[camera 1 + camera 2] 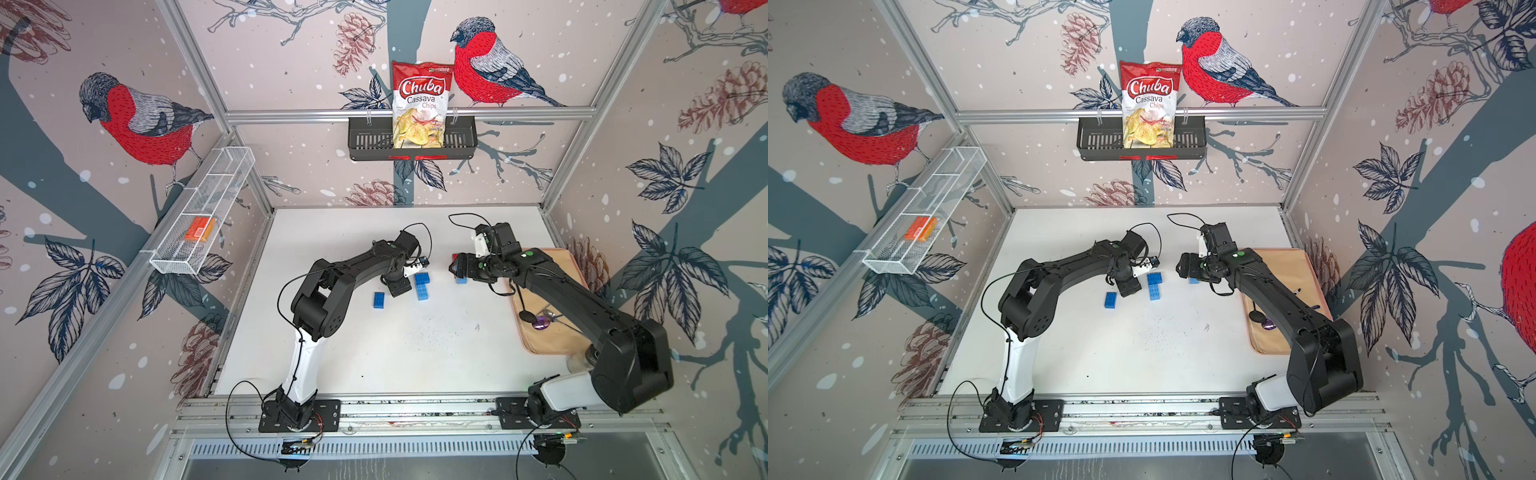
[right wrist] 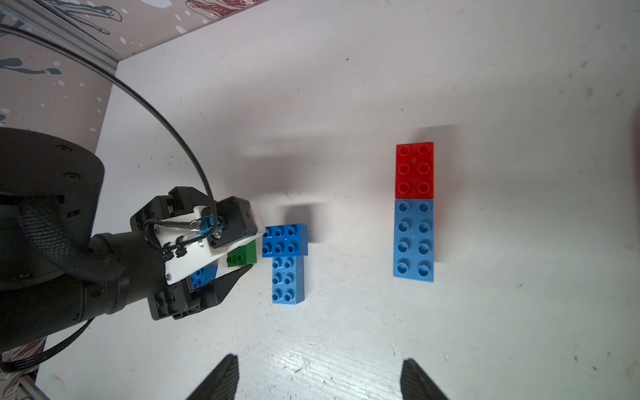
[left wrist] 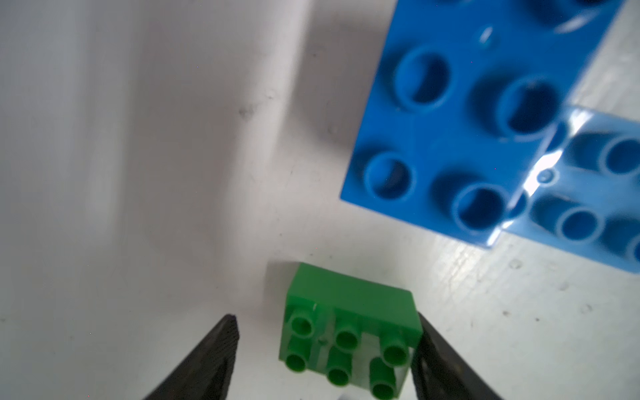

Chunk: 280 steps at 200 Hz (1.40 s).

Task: Assemble a rectangle with lego
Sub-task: Pick up the lego brick from the center of the board, then place the lego brick at the center of the board.

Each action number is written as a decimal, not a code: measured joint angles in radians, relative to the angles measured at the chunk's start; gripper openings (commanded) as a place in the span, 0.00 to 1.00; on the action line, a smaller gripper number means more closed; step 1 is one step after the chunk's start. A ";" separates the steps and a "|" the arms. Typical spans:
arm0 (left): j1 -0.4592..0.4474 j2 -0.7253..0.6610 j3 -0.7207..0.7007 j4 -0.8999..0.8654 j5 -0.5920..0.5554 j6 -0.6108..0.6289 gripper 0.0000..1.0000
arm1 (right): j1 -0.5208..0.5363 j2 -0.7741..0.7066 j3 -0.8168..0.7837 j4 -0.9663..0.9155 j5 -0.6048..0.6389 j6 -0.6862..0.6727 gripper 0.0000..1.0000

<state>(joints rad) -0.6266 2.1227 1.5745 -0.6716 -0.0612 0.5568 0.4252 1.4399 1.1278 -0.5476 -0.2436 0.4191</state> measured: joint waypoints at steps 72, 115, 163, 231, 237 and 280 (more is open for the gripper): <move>0.006 -0.044 -0.055 -0.014 0.035 -0.119 0.35 | -0.006 0.007 0.003 0.001 0.002 0.004 0.77; -0.091 -0.178 -0.134 -0.011 -0.014 -0.399 0.35 | -0.029 -0.005 -0.005 0.005 0.036 0.034 0.76; -0.361 -0.286 -0.224 0.080 -0.010 -0.791 0.36 | -0.048 -0.053 -0.061 0.043 0.114 0.116 0.74; -0.436 -0.224 -0.254 0.210 -0.022 -1.283 0.39 | -0.039 -0.199 -0.210 0.085 0.196 0.212 0.74; -0.439 -0.210 -0.241 0.211 -0.026 -1.301 0.40 | -0.039 -0.215 -0.214 0.083 0.207 0.215 0.75; -0.437 -0.156 -0.222 0.189 -0.029 -1.369 0.60 | -0.039 -0.268 -0.217 0.081 0.236 0.234 0.76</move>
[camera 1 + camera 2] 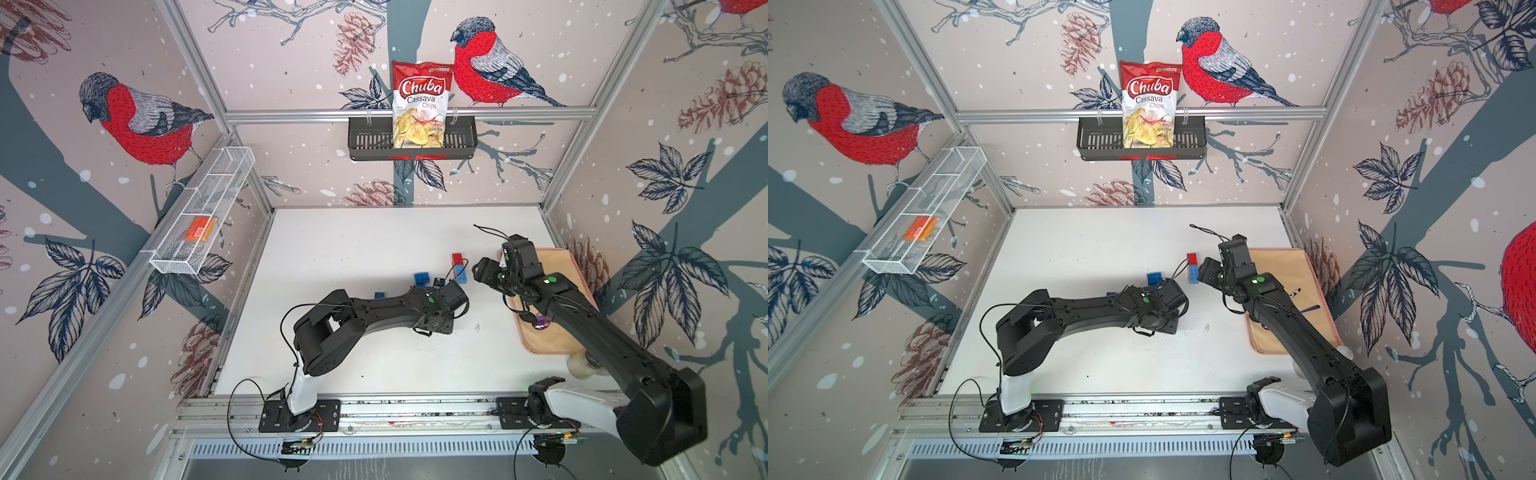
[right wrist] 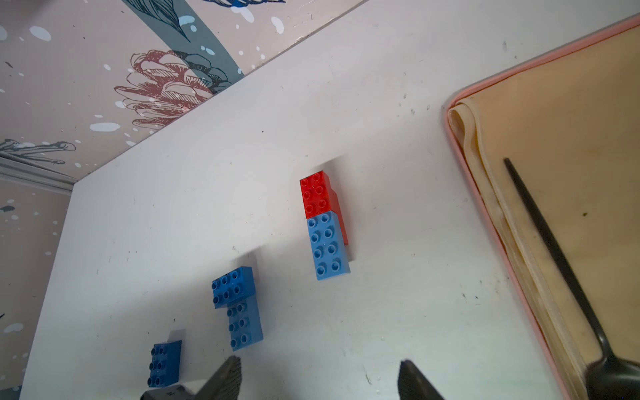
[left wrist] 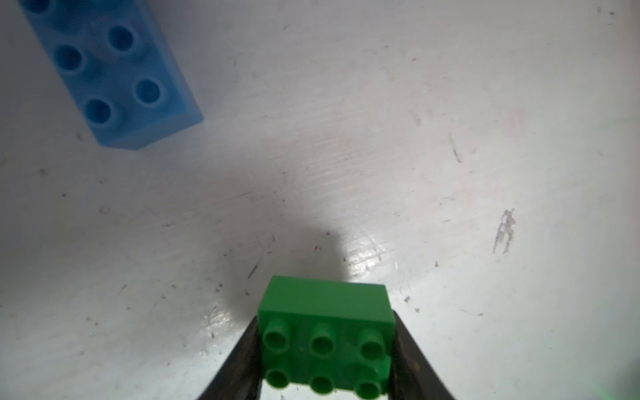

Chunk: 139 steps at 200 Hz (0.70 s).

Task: Assemble a rectangle with lego
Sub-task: Place the lego brick at the center of the board.

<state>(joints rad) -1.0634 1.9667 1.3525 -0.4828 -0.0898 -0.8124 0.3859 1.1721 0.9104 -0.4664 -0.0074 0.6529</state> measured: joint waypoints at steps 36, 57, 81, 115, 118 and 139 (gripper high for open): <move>0.014 0.015 0.006 0.001 0.007 -0.008 0.79 | 0.000 -0.011 -0.004 -0.006 0.006 0.000 0.80; 0.017 0.016 0.011 0.011 0.012 0.002 0.81 | 0.000 -0.011 -0.005 -0.012 0.010 0.001 0.80; 0.028 -0.050 -0.035 0.053 0.019 0.026 0.81 | 0.006 -0.010 0.013 -0.043 0.023 0.005 0.79; 0.108 -0.274 -0.163 0.174 0.141 0.124 0.79 | 0.066 0.005 0.047 -0.088 0.064 0.033 0.77; 0.116 -0.294 -0.174 0.184 0.152 0.140 0.79 | 0.076 0.009 0.049 -0.093 0.071 0.034 0.77; 0.215 -0.489 -0.270 0.231 0.230 0.272 0.82 | 0.156 0.059 0.065 -0.126 0.106 0.080 0.77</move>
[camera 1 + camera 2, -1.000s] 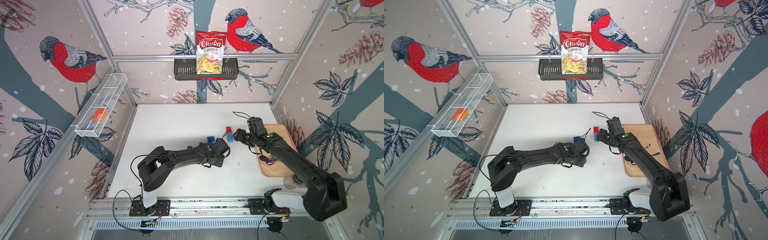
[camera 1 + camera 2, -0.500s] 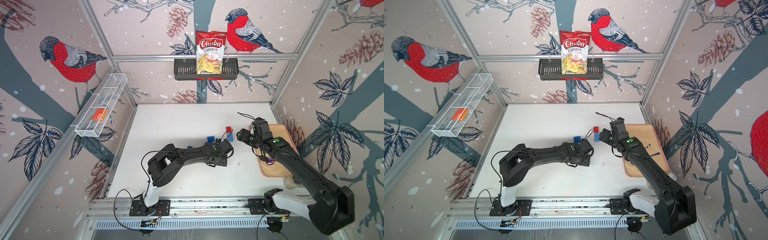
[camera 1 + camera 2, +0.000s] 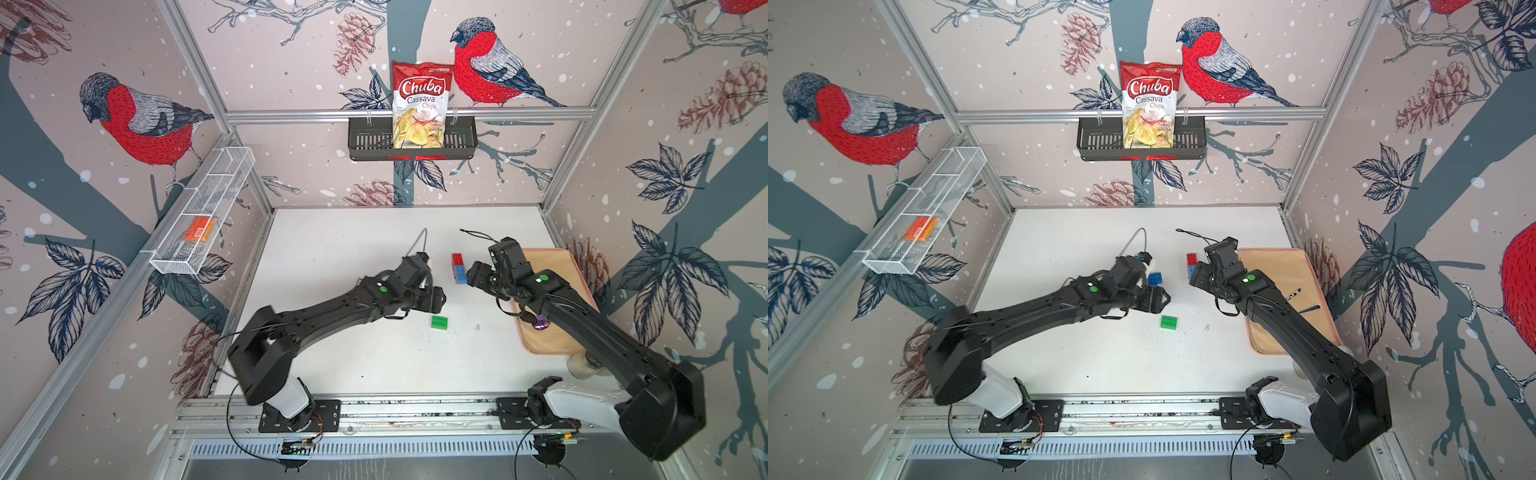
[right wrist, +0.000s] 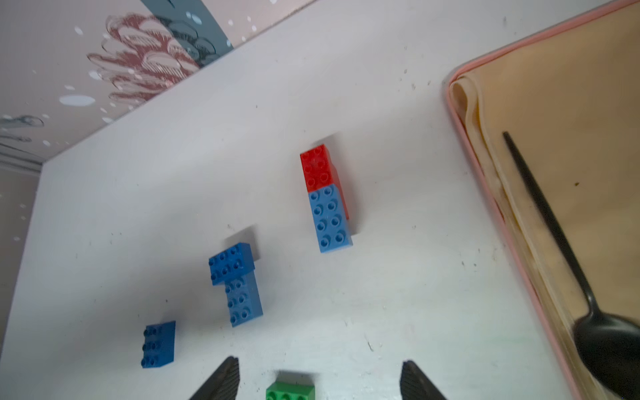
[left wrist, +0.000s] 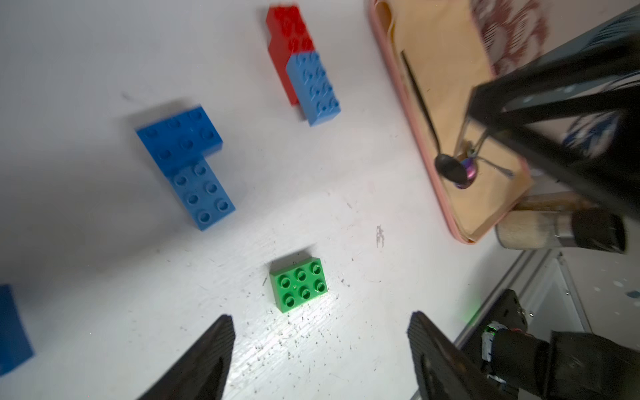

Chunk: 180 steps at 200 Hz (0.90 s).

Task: Assemble a rectangle with lego
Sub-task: Place the lego brick at the center of the board, then pick up the lego brick from the center of the board.

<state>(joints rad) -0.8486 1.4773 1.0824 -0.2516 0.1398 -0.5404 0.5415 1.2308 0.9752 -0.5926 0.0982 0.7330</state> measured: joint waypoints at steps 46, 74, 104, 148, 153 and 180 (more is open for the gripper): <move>0.533 -0.311 -0.278 0.157 0.207 0.097 0.82 | 0.173 0.230 0.065 -0.057 -0.013 0.068 0.77; 0.607 -0.389 -0.352 0.167 0.223 0.160 0.82 | 0.261 0.357 0.136 -0.079 -0.022 0.082 0.77; 0.616 -0.445 -0.447 0.190 0.218 0.175 0.82 | 0.309 0.443 0.145 -0.101 -0.029 0.104 0.75; 0.616 -0.435 -0.468 0.226 0.223 0.181 0.82 | 0.340 0.498 0.137 -0.115 -0.028 0.109 0.74; 0.616 -0.432 -0.470 0.233 0.224 0.181 0.82 | 0.340 0.503 0.135 -0.116 -0.025 0.109 0.73; 0.616 -0.407 -0.473 0.247 0.237 0.180 0.81 | 0.339 0.523 0.126 -0.114 -0.021 0.109 0.71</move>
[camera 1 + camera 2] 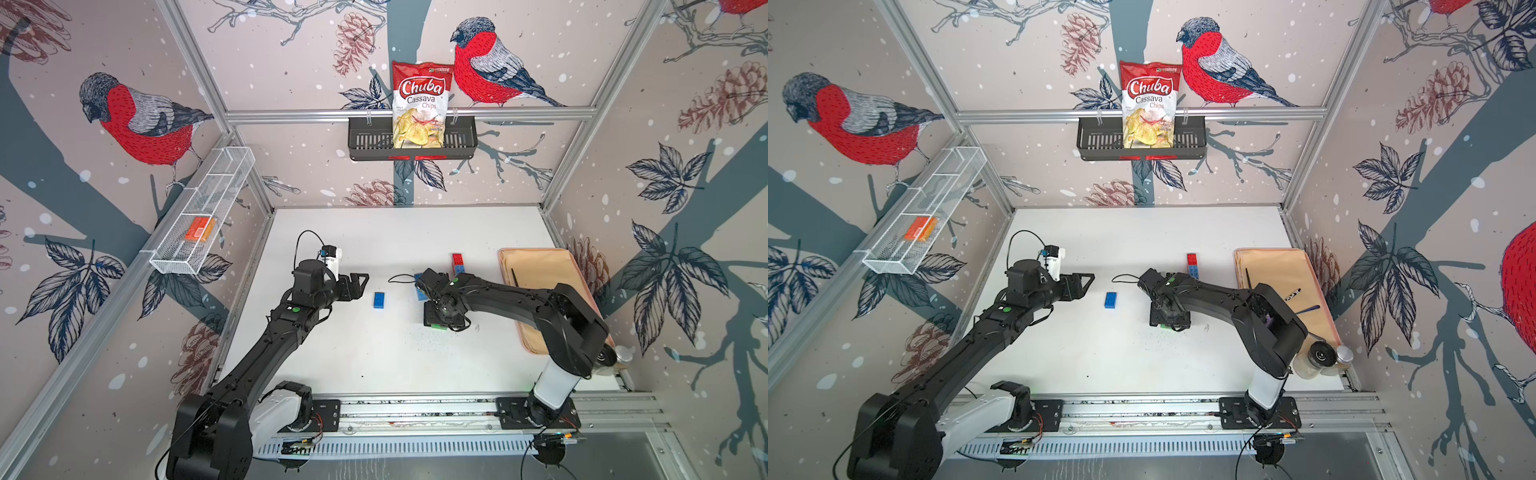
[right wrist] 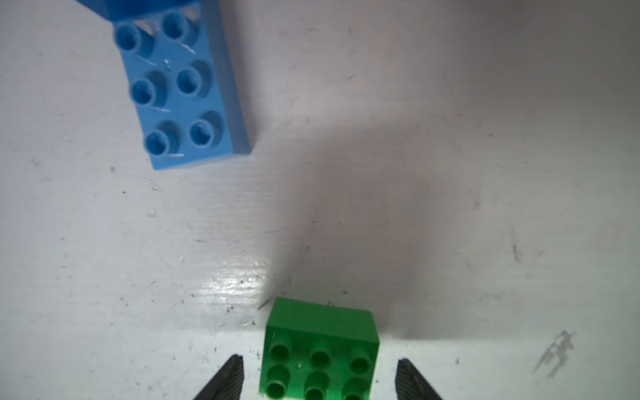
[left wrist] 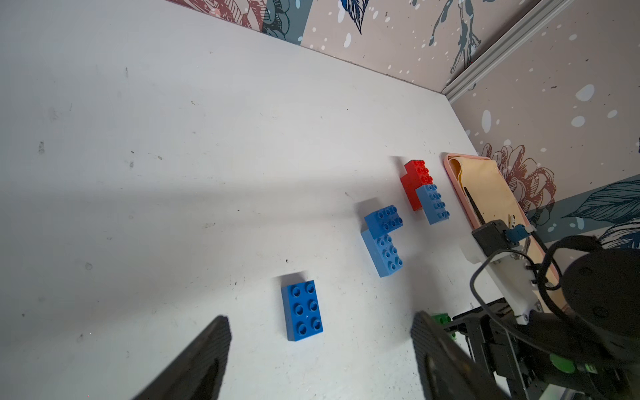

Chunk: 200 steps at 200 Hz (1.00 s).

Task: Assemble a rectangle with lego
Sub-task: Pick up the lego brick from the center of the board.

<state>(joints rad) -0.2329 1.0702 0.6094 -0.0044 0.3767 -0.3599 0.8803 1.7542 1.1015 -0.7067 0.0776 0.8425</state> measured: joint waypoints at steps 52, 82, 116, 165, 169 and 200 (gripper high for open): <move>0.000 0.031 0.000 0.021 0.015 0.000 0.81 | 0.000 0.030 0.004 0.026 0.006 0.001 0.59; 0.000 0.041 -0.001 0.021 0.016 0.000 0.81 | 0.000 0.039 0.023 0.025 0.023 0.005 0.51; 0.000 0.048 -0.001 0.021 0.016 0.000 0.81 | 0.001 0.039 0.047 0.021 0.046 0.019 0.45; 0.000 0.048 -0.002 0.022 0.026 0.000 0.79 | -0.014 0.059 0.148 -0.034 0.087 -0.035 0.45; 0.000 0.048 -0.002 0.022 0.033 0.000 0.79 | -0.020 0.064 0.165 -0.036 0.089 -0.045 0.45; -0.012 0.050 -0.004 0.026 0.048 0.013 0.78 | -0.080 0.142 0.334 -0.097 0.095 -0.170 0.46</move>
<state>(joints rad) -0.2451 1.1198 0.6052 0.0212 0.4252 -0.3473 0.8005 1.8961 1.4357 -0.8036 0.1722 0.6724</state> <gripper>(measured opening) 0.783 0.512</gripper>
